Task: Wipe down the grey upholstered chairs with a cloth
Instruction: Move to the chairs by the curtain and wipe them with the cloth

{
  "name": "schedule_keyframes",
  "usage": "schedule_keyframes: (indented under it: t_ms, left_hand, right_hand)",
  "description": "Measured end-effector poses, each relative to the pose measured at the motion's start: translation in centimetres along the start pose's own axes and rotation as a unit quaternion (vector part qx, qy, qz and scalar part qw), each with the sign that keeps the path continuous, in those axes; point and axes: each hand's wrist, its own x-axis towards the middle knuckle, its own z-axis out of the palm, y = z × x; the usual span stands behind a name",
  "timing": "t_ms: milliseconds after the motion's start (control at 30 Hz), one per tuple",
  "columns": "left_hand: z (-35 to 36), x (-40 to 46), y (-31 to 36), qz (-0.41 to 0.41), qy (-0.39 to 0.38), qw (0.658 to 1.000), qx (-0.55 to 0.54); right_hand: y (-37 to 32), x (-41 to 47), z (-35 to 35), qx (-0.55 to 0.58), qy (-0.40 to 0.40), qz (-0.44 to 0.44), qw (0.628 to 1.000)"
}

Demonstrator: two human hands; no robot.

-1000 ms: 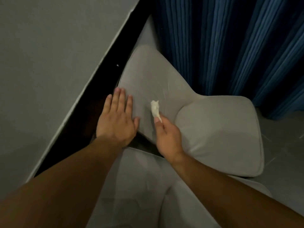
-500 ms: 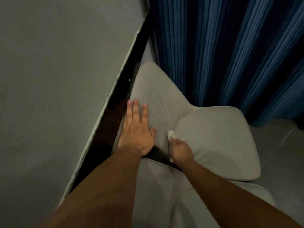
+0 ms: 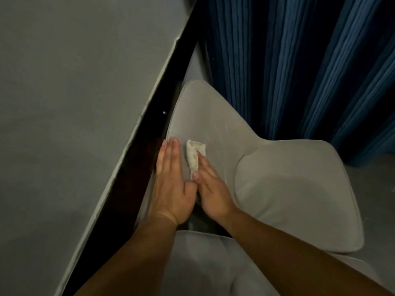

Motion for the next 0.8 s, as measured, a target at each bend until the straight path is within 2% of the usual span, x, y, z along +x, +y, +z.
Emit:
schedule_keyframes:
  t_ms: [100, 200, 267, 367, 400, 500, 600, 700, 800]
  left_hand:
    - [0.1, 0.1, 0.0, -0.009, 0.014, 0.999, 0.036]
    - [0.4, 0.3, 0.0, -0.004, 0.024, 0.998, 0.065]
    - [0.6, 0.6, 0.1, 0.001, 0.034, 0.996, 0.078]
    - [0.8, 0.8, 0.0, -0.014, 0.056, 0.997, 0.048]
    - [0.7, 0.7, 0.1, -0.025, 0.067, 0.997, 0.025]
    - [0.1, 0.6, 0.5, -0.024, 0.105, 0.994, -0.007]
    - [0.0, 0.6, 0.4, -0.009, 0.1, 0.995, -0.029]
    - [0.3, 0.7, 0.0, -0.023, 0.082, 0.996, -0.021]
    - [0.9, 0.6, -0.1, -0.03, 0.072, 0.994, 0.082]
  right_hand:
    - [1.3, 1.8, -0.7, -0.131, 0.007, 0.021, 0.991]
    - [1.2, 3.9, -2.5, -0.112, 0.057, 0.105, 0.987]
    - [0.0, 4.3, -2.6, -0.088, 0.074, 0.06, 0.992]
    - [-2.5, 4.5, -1.0, -0.131, -0.009, -0.103, 0.986]
    - [-2.8, 4.7, -0.6, -0.149, -0.033, -0.13, 0.98]
    - [-2.8, 6.2, -1.4, -0.21, -0.073, -0.145, 0.964]
    - [-2.2, 7.8, -2.1, -0.276, -0.087, -0.175, 0.941]
    - [-2.2, 10.2, -1.8, -0.293, -0.034, -0.159, 0.942]
    - [-2.2, 14.3, -2.4, -0.274, 0.024, -0.072, 0.959]
